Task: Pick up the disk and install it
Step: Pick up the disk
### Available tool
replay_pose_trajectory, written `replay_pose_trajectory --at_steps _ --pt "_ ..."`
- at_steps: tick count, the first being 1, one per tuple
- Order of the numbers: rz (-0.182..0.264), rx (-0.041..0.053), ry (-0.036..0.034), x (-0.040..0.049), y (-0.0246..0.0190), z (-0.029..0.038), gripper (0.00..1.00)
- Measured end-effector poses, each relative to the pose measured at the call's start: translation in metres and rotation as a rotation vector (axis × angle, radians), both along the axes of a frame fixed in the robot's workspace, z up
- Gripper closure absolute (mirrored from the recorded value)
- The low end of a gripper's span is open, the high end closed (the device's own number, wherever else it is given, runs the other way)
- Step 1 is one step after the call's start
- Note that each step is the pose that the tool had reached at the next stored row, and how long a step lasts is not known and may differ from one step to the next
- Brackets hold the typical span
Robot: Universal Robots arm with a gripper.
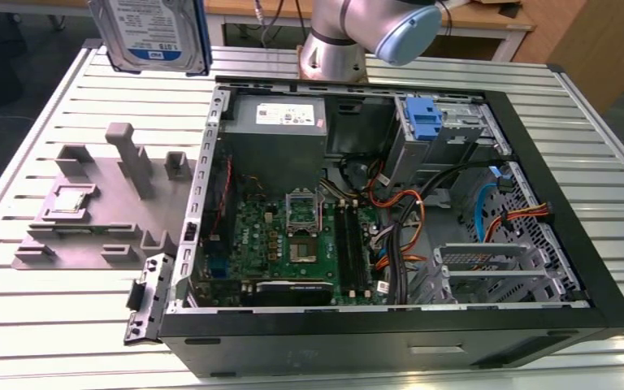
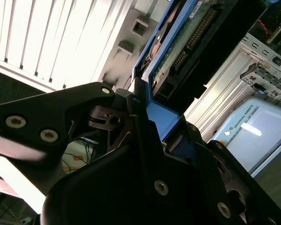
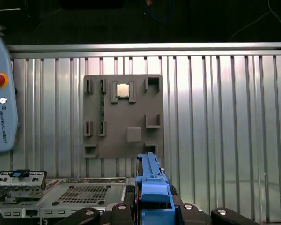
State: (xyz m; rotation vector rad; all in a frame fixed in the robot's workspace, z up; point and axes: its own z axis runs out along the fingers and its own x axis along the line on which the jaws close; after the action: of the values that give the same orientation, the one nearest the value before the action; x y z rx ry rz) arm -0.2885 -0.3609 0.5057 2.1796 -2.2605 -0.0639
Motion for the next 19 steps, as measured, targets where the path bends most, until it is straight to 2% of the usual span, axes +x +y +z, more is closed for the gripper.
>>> replay_pose_trajectory --at_steps 7,19 --pt "0.000 0.0000 0.0000 0.0052 0.0000 0.0000 0.63" --pt "0.000 0.0001 -0.0001 0.0089 0.0000 0.0000 0.63"
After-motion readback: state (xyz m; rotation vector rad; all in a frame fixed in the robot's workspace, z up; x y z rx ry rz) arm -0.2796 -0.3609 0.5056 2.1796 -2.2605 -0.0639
